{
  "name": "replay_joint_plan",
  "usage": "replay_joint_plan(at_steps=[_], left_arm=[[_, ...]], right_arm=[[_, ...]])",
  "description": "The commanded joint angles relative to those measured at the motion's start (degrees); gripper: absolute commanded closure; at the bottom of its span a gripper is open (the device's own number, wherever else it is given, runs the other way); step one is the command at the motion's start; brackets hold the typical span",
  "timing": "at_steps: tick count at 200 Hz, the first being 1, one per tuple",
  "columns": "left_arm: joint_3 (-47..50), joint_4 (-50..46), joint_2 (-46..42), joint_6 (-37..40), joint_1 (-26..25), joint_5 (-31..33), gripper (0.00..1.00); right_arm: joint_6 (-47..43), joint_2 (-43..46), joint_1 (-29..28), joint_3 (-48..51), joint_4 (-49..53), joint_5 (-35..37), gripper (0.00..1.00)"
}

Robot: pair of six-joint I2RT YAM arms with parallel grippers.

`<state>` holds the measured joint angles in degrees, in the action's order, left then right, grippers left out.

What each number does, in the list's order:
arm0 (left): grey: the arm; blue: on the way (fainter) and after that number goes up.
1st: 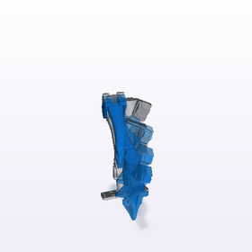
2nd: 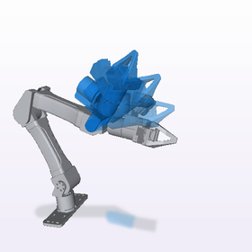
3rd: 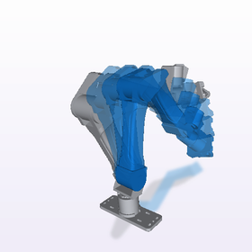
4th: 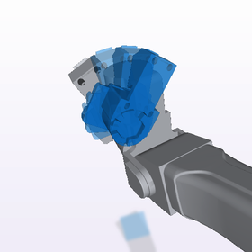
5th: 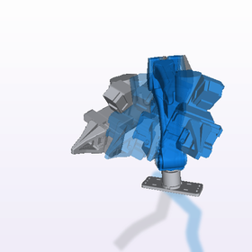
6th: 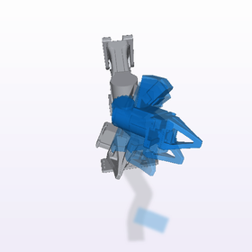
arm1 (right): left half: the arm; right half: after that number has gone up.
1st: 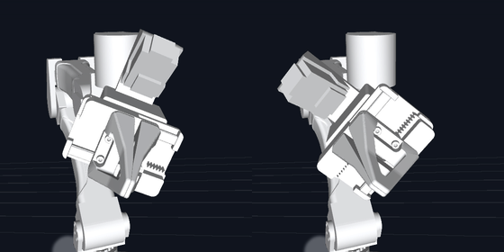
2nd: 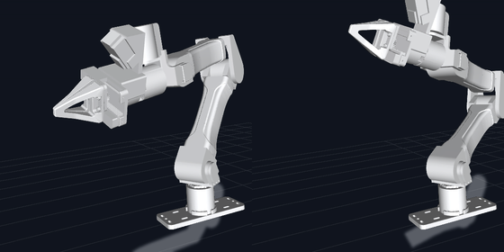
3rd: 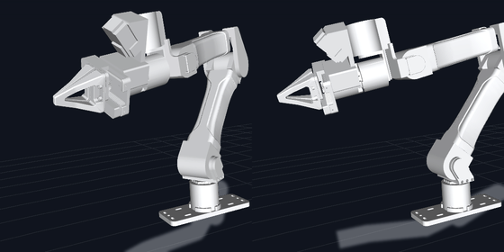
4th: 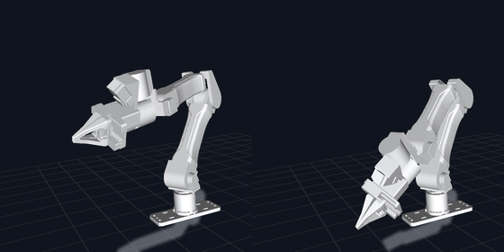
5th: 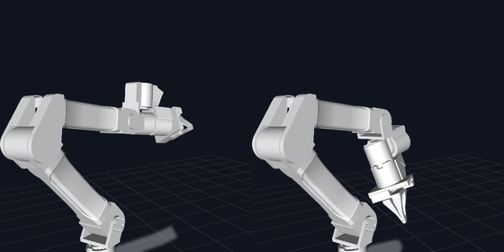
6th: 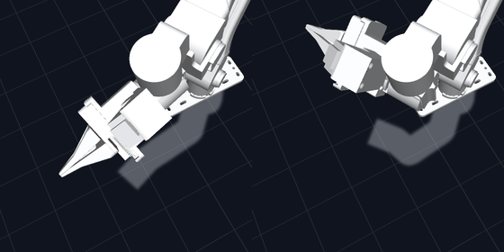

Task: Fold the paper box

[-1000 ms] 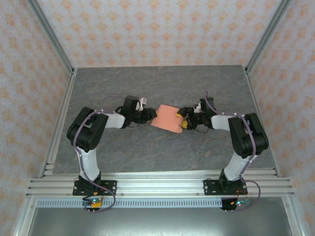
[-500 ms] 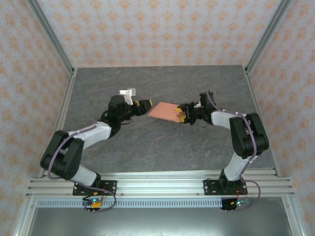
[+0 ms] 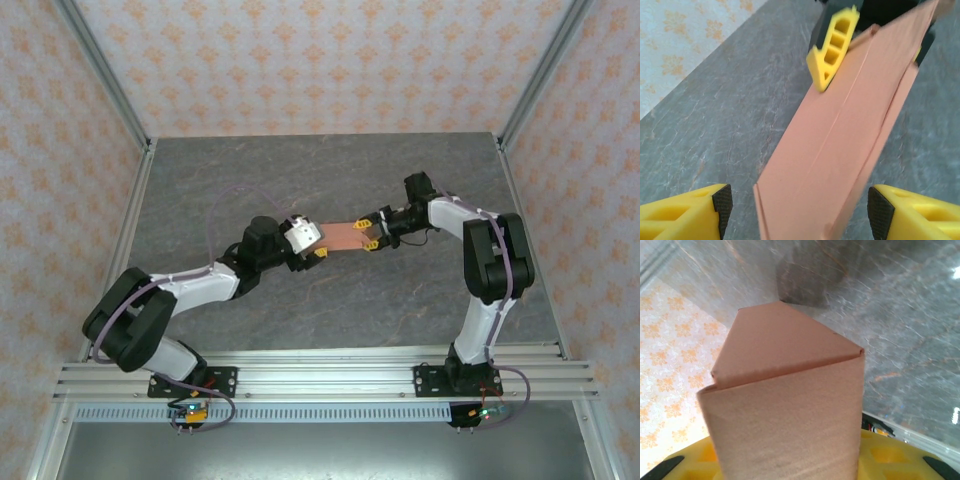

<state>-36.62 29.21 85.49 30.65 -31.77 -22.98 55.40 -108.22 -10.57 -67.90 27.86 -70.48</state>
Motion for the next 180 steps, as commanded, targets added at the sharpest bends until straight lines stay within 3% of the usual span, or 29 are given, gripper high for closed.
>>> replay_joint_plan(at_steps=[1,29,90,127,180], left_arm=[[-2.15,-0.44,2.12,8.9,-0.59,5.22,0.26],[-4.6,-0.24,6.2,11.14,-1.95,11.18,0.27],[-7.65,-4.03,11.33,15.5,-3.24,8.76,0.3],[-6.22,-6.22,7.77,15.36,-3.76,5.7,0.28],[-3.81,-3.41,6.33,14.5,-5.76,8.65,0.27]], right_arm=[[0.61,-1.59,0.46,-2.05,9.83,-2.35,0.6],[2.89,-2.14,0.46,-1.62,7.41,-1.67,0.6],[4.22,-2.79,0.46,-2.74,5.94,-1.81,0.59],[3.31,-2.51,0.5,-4.19,8.1,-1.51,0.59],[1.53,-2.08,0.38,-5.21,10.39,-0.84,0.6]])
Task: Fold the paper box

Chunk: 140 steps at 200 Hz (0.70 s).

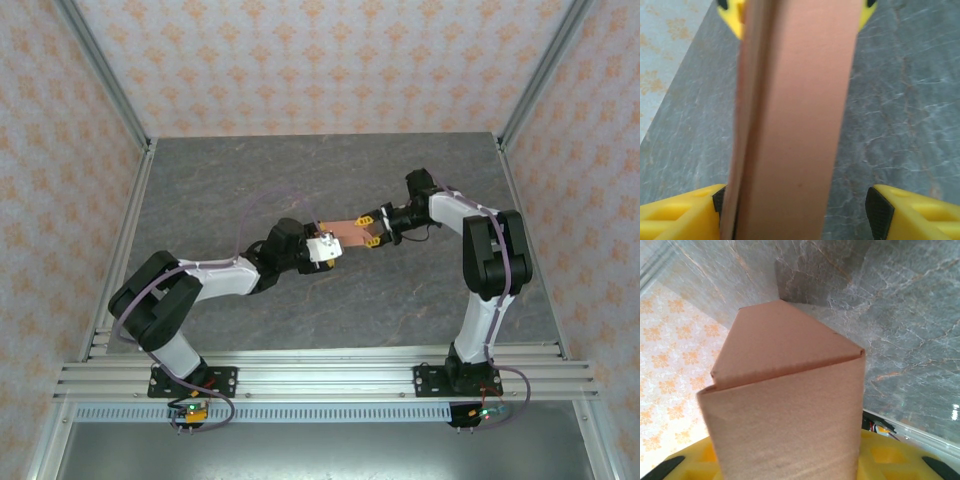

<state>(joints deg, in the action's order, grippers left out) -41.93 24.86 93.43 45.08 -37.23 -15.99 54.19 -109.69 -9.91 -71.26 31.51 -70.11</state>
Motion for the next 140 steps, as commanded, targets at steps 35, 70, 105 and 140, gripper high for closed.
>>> replay_joint_plan(at_steps=[35,70,105,140], left_arm=[[1.84,5.67,0.7,-2.08,-0.38,6.24,0.33],[0.45,6.28,2.15,-3.32,-0.47,10.63,0.4],[-0.8,3.38,2.14,-3.68,-0.65,10.41,0.49],[-4.15,-5.98,-0.79,-3.34,-0.73,11.14,0.5]], right_arm=[[1.84,-0.28,-0.8,-1.44,7.03,-2.6,0.59],[4.47,0.95,-1.25,0.3,2.83,-4.11,0.5],[5.29,1.56,-1.24,0.32,1.54,-4.4,0.49],[-0.07,2.02,-0.31,-2.23,6.69,-1.11,0.34]])
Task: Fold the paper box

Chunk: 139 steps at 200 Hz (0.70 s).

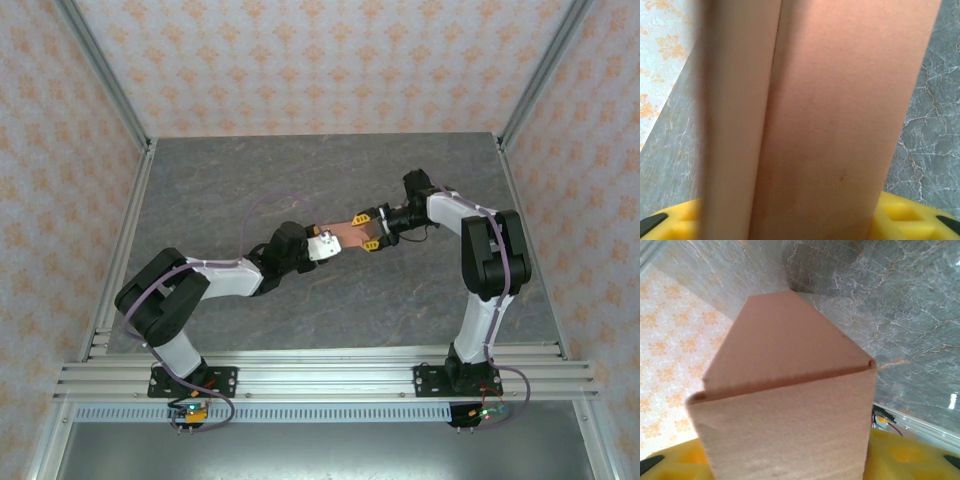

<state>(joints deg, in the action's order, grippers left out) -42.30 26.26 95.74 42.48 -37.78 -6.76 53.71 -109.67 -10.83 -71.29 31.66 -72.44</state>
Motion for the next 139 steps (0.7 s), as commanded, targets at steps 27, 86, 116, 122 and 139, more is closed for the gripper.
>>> replay_joint_plan(at_steps=[27,86,116,122,139], left_arm=[[-7.6,-20.46,-7.77,-3.33,-0.36,1.4,0.52],[-20.89,-56.66,-9.52,-6.06,-0.36,-4.91,0.5],[-27.56,-66.38,-3.04,-2.16,0.01,-2.42,0.5],[-28.71,-67.2,-2.15,-1.91,0.18,-1.76,0.5],[-32.65,-70.63,0.51,-0.95,1.26,-3.11,0.5]], right_arm=[[1.93,6.29,1.68,-1.84,-0.62,5.7,0.24],[-11.85,13.79,2.3,-4.1,-3.61,19.18,0.09],[-22.6,23.97,1.85,3.97,-5.65,35.53,0.16],[-25.22,26.55,1.32,6.62,-7.75,37.9,0.17],[-31.92,34.38,-0.24,13.93,-12.58,43.49,0.19]])
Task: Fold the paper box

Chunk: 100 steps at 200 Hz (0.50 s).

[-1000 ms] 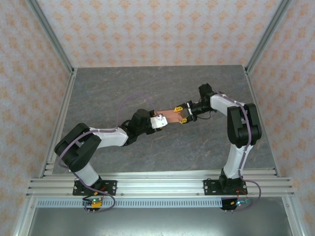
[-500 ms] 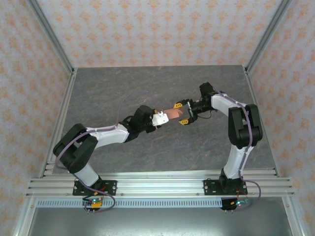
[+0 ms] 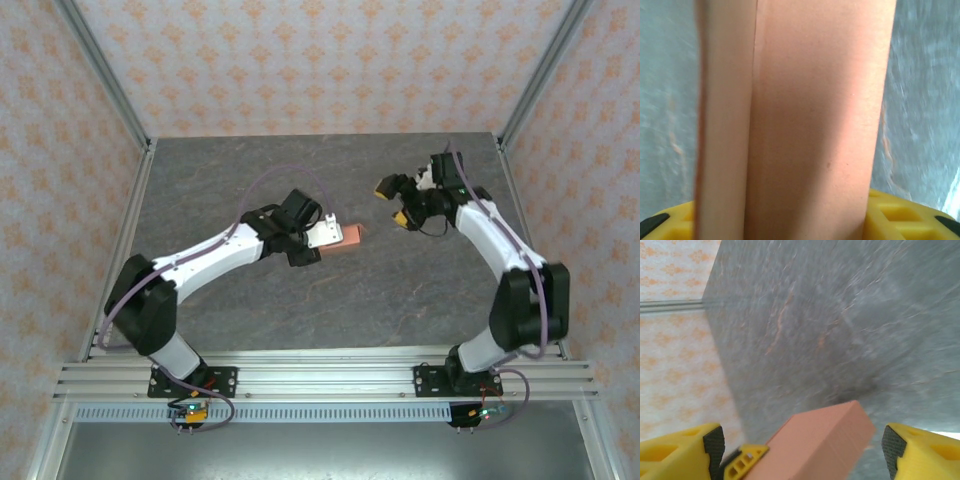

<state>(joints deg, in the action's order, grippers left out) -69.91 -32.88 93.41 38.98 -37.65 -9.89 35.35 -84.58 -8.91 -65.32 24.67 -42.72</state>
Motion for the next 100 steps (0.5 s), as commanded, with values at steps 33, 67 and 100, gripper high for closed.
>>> replay_joint_plan(at_steps=[33,67,100], left_arm=[[-9.9,-14.97,6.96,5.16,3.17,-3.99,0.5],[-11.62,-13.06,9.79,6.14,3.71,-9.55,0.49],[-14.79,-12.72,12.35,8.46,3.81,-12.38,0.48]], right_arm=[[-31.91,16.4,-9.42,12.72,-2.44,19.7,0.34],[-35.86,12.78,-15.42,11.12,-0.14,19.57,0.44],[-36.76,8.62,-16.45,9.59,-1.02,22.27,0.49]])
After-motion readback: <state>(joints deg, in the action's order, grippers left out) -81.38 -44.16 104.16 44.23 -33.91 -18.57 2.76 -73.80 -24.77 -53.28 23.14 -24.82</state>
